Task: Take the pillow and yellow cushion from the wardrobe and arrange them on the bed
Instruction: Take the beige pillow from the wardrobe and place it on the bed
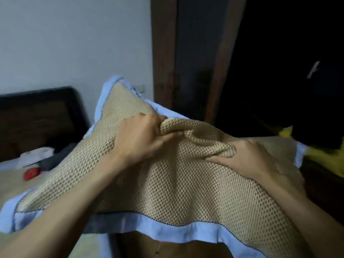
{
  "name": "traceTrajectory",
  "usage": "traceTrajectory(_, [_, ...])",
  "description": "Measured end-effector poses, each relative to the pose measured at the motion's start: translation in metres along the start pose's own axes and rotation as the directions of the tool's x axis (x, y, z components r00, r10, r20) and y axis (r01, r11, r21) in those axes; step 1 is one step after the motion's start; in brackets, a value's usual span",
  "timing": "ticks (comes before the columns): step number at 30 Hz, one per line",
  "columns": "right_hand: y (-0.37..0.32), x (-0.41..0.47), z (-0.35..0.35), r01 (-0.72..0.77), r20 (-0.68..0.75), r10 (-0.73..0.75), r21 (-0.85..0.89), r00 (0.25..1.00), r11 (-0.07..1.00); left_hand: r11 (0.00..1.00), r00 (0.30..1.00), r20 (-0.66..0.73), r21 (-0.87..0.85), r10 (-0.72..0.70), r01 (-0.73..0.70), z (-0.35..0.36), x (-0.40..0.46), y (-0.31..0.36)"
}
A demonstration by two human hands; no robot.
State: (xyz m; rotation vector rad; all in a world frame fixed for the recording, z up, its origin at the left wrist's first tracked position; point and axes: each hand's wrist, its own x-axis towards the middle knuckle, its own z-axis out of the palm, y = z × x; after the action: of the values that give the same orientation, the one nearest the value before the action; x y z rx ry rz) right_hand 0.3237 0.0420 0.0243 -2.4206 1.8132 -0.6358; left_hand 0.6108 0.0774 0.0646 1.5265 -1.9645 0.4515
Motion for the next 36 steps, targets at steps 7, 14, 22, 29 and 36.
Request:
traceTrajectory(7, [-0.125,0.038,0.09,0.341,0.156,-0.336,-0.003,0.929,0.94,0.939,0.936,0.085,0.044,-0.343,0.34,0.002,-0.091,-0.141])
traceTrajectory(14, [-0.261,0.099,0.206,0.554,0.236,-0.574,0.151,0.784,0.819,0.813,0.84,-0.016,0.238,-0.543,0.531,-0.029,-0.147,-0.271])
traceTrajectory(22, [-0.381,0.189,0.272,0.743,0.101,-0.77,0.208,0.63,0.636,0.63,0.74,-0.216,0.406,-0.637,0.662,-0.078,-0.171,-0.351])
traceTrajectory(29, [-0.461,0.257,0.33,0.846,0.112,-0.876,0.226,0.47,0.483,0.442,0.558,-0.27,0.388,-0.784,0.809,-0.064,-0.189,-0.418])
traceTrajectory(36, [-0.511,0.314,0.437,0.898,0.206,-0.928,0.258,0.31,0.357,0.25,0.378,-0.248,0.425,-0.892,0.87,-0.003,-0.209,-0.499])
